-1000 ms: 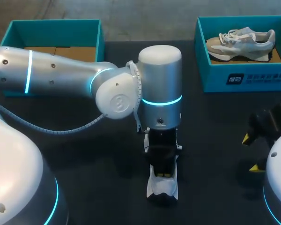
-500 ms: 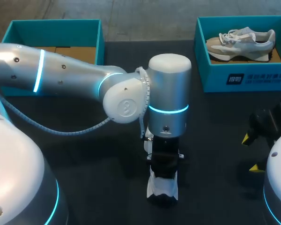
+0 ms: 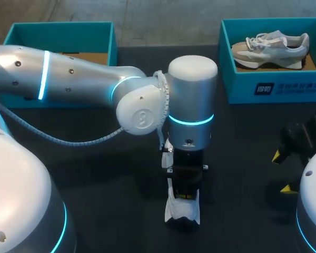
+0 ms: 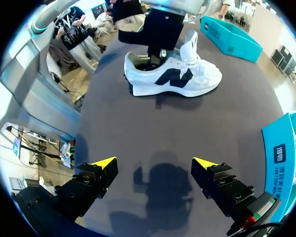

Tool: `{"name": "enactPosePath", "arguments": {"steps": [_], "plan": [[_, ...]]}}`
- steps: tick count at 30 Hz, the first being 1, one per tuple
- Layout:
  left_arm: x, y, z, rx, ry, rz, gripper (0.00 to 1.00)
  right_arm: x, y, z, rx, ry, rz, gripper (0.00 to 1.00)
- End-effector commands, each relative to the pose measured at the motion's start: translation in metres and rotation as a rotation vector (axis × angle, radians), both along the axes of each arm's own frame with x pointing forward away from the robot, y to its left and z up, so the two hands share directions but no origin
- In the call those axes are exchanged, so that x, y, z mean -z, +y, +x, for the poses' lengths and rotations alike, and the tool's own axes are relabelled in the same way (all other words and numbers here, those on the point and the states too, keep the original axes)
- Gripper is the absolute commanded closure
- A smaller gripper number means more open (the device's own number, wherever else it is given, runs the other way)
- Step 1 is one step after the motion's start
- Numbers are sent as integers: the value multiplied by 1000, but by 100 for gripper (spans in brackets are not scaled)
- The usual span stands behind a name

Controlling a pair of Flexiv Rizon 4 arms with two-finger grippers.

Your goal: Take the shoe out of the shoebox, open the shoe tongue, remove and reinsert the insole, then place the shoe into the shoebox

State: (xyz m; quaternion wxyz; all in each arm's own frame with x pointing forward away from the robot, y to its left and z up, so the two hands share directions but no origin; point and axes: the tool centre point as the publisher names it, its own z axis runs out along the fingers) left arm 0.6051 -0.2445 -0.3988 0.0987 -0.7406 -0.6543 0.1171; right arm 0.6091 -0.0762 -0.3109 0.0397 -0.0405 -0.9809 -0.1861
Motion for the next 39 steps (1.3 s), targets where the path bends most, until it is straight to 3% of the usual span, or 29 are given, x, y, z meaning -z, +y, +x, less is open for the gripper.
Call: {"name": "enactPosePath", "arguments": {"steps": [1, 8, 17, 25, 39], "plan": [[-12, 8, -5, 10, 14, -31, 100, 0, 0, -2, 0, -3, -2, 0], [2, -3, -23, 47, 37, -23, 100, 0, 0, -2, 0, -3, -2, 0], [18, -4, -10, 13, 15, 0, 100, 0, 0, -2, 0, -3, -2, 0], [8, 3, 0, -11, -3, -5, 100, 0, 0, -2, 0, -3, -2, 0], [-27, 7, 0, 12, -49, -30, 100, 0, 0, -2, 0, -3, -2, 0]]}}
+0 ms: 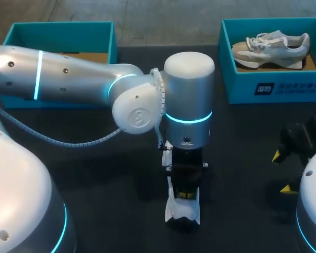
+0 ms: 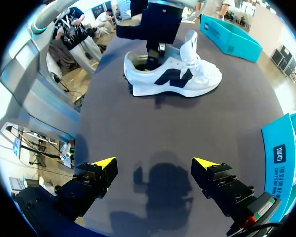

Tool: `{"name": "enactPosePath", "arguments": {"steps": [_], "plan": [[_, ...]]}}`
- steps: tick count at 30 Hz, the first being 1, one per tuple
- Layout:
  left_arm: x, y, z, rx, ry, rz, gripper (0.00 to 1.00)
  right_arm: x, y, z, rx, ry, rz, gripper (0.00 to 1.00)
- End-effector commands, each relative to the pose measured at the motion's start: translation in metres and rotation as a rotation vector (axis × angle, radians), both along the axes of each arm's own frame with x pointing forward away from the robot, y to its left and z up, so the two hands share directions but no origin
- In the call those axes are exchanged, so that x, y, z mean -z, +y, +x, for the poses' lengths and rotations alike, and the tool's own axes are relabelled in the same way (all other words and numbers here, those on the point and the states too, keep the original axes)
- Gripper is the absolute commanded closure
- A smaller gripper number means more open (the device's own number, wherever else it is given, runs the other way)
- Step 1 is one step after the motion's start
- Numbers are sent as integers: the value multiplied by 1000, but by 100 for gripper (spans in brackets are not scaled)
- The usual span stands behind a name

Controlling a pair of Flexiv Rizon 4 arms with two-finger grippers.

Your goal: Take the shoe out of the shoebox, open the shoe tongue, remove and reinsert the insole, then place the shoe into the shoebox

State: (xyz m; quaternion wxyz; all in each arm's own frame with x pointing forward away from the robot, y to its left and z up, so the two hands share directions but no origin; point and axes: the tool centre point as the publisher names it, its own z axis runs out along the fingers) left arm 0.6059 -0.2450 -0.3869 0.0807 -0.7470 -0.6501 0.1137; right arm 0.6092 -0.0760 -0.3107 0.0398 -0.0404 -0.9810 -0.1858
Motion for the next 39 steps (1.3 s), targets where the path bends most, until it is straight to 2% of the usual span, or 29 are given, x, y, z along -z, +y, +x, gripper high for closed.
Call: {"name": "enactPosePath", "arguments": {"steps": [1, 10, 16, 29, 35, 37, 39], "plan": [[-18, 8, 0, 1, -28, -6, 100, 0, 0, -2, 1, -3, -2, 0], [-43, 8, 20, 6, -109, -11, 100, 0, 0, -2, 1, -3, -2, 0], [-48, 6, 29, 22, -138, 8, 100, 0, 0, -2, 1, -3, -2, 0], [-29, 4, 36, 34, -139, 15, 100, 0, 0, -2, 1, -3, -2, 0], [-27, 5, 39, 34, -147, 21, 100, 0, 0, -2, 1, -3, -2, 0], [-27, 6, 40, 33, -146, 21, 82, 0, 0, -2, 1, -3, -2, 0], [-27, 7, 42, 30, -146, 21, 73, 0, 0, -2, 1, -3, -2, 0]]}}
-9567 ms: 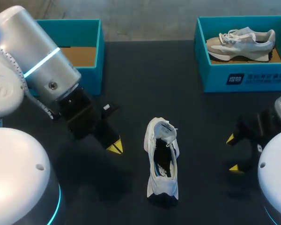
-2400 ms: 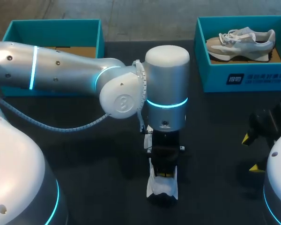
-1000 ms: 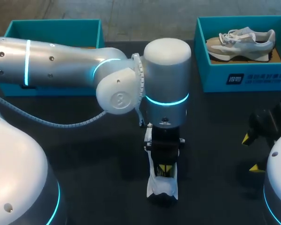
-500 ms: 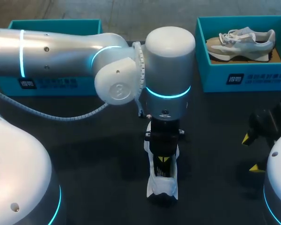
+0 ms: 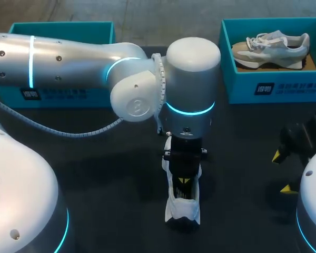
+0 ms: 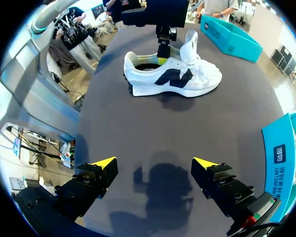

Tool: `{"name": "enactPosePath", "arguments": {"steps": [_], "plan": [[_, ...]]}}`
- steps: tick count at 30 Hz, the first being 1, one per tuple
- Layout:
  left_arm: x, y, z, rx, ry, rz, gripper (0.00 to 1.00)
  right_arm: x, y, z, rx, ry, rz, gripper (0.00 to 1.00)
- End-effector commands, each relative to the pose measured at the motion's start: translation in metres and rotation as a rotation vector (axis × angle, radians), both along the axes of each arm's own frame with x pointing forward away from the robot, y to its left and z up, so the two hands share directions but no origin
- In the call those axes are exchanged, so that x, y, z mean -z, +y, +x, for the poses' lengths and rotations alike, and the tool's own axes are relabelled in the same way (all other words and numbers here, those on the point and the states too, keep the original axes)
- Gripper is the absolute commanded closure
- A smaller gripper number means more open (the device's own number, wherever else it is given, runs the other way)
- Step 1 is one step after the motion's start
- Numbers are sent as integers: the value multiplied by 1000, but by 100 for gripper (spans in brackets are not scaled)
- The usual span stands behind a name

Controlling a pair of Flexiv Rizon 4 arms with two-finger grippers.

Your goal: Take the shoe out of the shoebox, open the shoe tongue, remove and reinsert the insole, then place the shoe into the shoebox

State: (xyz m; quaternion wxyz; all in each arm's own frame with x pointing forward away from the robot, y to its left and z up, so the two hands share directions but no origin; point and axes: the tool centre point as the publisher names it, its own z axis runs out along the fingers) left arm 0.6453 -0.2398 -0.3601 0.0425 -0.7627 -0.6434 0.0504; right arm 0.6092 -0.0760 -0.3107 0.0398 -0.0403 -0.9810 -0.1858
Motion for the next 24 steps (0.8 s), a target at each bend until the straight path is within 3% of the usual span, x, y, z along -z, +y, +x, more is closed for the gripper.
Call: {"name": "enactPosePath", "arguments": {"steps": [1, 12, 15, 21, 24], "plan": [[0, 2, 3, -4, 1, 0, 68, 0, 0, -2, 1, -3, -2, 0], [-1, 8, 9, -15, -6, 13, 51, 0, 0, -2, 1, -3, -2, 0], [-2, 9, 9, -17, -7, 9, 31, 0, 0, -2, 1, -3, -2, 0], [-6, 12, 5, -12, -1, -4, 1, 0, 0, -2, 1, -3, -2, 0], [-6, 13, 6, -12, -1, -5, 0, 0, 0, -2, 1, -3, -2, 0]]}}
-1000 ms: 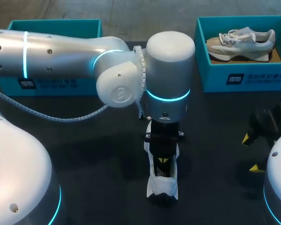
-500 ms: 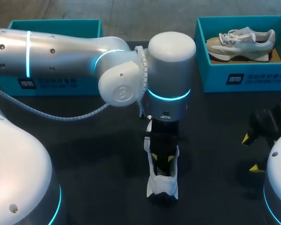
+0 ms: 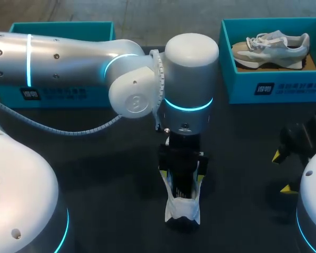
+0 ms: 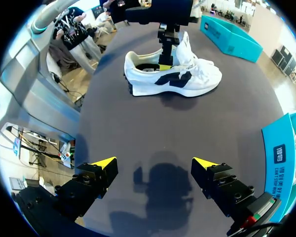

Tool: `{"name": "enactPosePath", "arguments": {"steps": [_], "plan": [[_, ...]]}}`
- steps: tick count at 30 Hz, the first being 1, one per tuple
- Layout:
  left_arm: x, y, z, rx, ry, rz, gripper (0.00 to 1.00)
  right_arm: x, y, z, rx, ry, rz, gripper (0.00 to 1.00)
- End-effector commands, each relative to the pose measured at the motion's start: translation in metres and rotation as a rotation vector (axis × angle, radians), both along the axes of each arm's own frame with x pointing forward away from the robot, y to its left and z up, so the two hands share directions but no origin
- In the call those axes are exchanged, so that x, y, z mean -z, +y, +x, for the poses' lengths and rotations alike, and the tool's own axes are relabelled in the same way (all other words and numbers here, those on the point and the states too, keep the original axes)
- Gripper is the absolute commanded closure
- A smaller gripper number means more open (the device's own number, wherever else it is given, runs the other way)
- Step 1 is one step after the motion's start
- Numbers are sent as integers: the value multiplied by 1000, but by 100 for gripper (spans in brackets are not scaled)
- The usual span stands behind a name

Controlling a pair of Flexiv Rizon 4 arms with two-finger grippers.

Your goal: Take the shoe out of the shoebox, open the shoe tongue, remove and reinsert the insole, then place the shoe into the shoebox

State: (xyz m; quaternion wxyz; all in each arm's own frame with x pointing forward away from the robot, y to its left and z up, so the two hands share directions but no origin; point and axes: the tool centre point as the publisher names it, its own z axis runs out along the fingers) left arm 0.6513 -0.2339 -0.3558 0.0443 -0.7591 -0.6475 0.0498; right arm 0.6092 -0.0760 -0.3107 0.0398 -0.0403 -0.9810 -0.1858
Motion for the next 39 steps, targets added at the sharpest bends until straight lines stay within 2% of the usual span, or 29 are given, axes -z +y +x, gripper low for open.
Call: {"name": "enactPosePath", "arguments": {"steps": [1, 20, 28, 35, 39], "plan": [[-1, 8, 1, -6, -2, -10, 0, 0, 0, -2, 1, -3, -2, 0], [-22, 15, 20, -37, -25, -63, 0, 0, 0, -2, 1, -3, -2, 0], [-35, 14, 35, -54, -59, -76, 0, 0, 0, -2, 1, -3, -2, 0], [-54, 16, 48, -76, -102, -108, 0, 0, 0, -2, 1, -3, -2, 0], [-68, 17, 63, -98, -129, -130, 0, 0, 0, -2, 1, -3, -2, 0]]}}
